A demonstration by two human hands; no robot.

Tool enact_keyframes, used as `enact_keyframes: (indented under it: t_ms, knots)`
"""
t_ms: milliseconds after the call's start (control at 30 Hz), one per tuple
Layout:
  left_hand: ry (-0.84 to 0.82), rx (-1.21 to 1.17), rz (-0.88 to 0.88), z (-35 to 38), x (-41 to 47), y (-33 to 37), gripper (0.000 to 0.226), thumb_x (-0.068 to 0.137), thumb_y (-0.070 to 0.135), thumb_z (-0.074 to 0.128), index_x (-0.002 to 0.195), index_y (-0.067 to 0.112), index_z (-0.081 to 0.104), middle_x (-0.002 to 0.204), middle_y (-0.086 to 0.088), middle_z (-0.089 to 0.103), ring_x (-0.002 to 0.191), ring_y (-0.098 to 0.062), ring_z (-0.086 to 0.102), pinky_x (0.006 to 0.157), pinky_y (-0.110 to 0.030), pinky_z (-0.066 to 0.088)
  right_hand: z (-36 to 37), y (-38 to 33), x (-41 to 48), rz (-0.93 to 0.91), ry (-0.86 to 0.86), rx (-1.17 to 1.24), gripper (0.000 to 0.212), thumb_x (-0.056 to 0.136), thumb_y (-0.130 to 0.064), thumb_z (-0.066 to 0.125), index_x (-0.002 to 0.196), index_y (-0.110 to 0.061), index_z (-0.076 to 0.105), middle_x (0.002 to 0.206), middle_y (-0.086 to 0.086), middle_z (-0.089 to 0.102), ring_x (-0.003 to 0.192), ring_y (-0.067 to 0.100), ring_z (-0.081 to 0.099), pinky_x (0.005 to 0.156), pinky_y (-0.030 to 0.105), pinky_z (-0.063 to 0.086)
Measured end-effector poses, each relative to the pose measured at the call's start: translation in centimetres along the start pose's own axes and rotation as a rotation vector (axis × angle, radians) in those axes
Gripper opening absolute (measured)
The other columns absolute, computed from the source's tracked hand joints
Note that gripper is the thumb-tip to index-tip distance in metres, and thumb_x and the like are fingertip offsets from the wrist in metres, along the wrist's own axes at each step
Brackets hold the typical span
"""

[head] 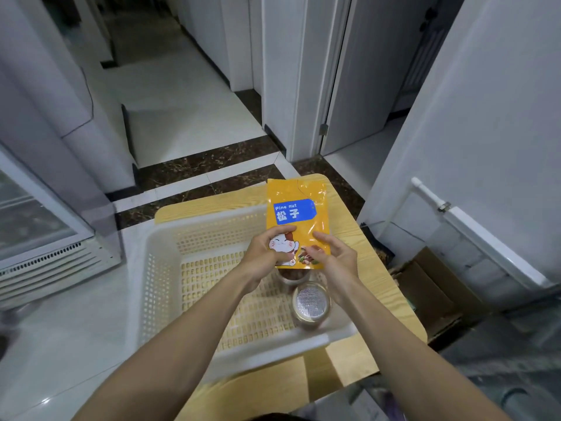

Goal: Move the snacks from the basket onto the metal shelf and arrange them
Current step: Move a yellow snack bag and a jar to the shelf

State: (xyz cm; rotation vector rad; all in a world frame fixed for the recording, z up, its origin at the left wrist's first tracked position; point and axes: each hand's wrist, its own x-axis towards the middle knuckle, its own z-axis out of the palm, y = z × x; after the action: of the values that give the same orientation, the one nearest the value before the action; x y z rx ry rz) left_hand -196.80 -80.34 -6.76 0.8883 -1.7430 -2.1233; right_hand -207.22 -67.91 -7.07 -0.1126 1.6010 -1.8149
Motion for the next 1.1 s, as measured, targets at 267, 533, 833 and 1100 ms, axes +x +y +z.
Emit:
enact_keyframes:
  t_ms: [267,533,833,1100]
  knots:
    - [0.143,0.041,0.033,-0.5,1.1,-0.6,0.057,0.085,-0.020,0.046,0.121,0.022,0.061,0.115,-0.004,0.065,0.092,-0.015,0.066,0.059,-0.018,0.051,-0.7,-0.7,1.8,0.002,0.153,0.035,0.037,0.082,0.010,0.069,0.102,-0.021,0.071,0.110,0.005,0.068,0.095,0.026,0.072,0.081,0.047,0.060]
    - [0.208,0.281,0.076,-1.4,3.7,-2.8,0.052,0.085,-0.004,0.069,0.128,0.021,0.054,0.118,-0.002,0.061,0.097,-0.015,0.055,0.075,-0.029,0.051,-1.0,-1.1,3.7,0.032,0.177,0.080,0.037,0.083,0.009,0.069,0.107,-0.019,0.070,0.105,-0.001,0.069,0.089,0.020,0.073,0.074,0.039,0.061]
    - [0.186,0.573,0.053,0.1,7.8,-3.8,0.070,0.073,0.019,0.085,0.134,0.024,0.052,0.143,-0.003,0.036,0.136,-0.020,0.031,0.107,-0.030,0.031,-1.6,-2.4,5.3,0.053,0.187,0.114,0.035,0.082,0.008,0.070,0.101,-0.022,0.070,0.117,0.005,0.066,0.094,0.021,0.072,0.073,0.037,0.062]
    - [0.229,0.577,0.003,0.6,11.5,-6.7,0.077,0.051,0.032,0.084,0.113,0.059,0.048,0.122,-0.004,0.061,0.105,-0.015,0.063,0.089,-0.037,0.057,-2.0,-3.6,6.0,0.038,0.192,0.100,0.037,0.083,0.006,0.070,0.113,-0.016,0.068,0.102,-0.009,0.064,0.088,0.015,0.071,0.081,0.042,0.061]
